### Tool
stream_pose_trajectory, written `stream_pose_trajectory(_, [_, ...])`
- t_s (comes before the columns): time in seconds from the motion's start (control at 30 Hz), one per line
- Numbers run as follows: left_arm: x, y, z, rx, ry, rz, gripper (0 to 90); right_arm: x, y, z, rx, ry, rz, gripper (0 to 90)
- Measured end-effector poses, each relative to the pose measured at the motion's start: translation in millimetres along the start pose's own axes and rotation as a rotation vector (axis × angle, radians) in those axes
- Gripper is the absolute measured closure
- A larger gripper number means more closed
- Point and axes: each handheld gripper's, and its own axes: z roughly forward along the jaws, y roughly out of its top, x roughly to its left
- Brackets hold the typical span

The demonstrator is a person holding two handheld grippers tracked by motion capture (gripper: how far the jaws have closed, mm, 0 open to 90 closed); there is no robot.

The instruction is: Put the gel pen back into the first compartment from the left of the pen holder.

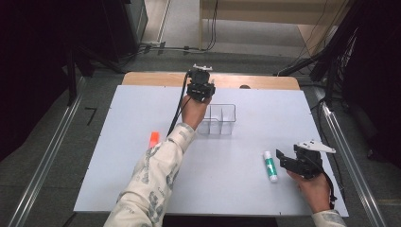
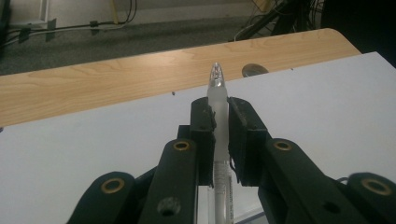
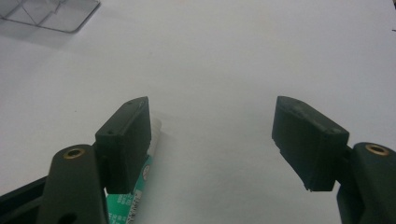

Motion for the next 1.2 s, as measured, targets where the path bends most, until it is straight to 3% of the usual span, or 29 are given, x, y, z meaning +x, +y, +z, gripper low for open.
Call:
stream_pose_trajectory(0.6, [-6.2, -9.8, -14.5, -0.013, 0.007, 0.037, 80.2, 1.6, -0.3, 1.6, 0.009, -0.005, -0.012, 27.1])
stream_pose_trajectory(0.97, [-9.1, -25.4, -30.2, -0.033, -0.005, 0.053, 79.1, 2.7, -0.5, 3.0, 0.014, -0.007, -0.014, 27.1])
stream_pose_trajectory(1.2, [-7.0, -35.4, -31.6, -0.035, -0.010, 0.047, 79.1, 3.5, -0.4, 3.6, 0.018, -0.008, -0.021, 27.1])
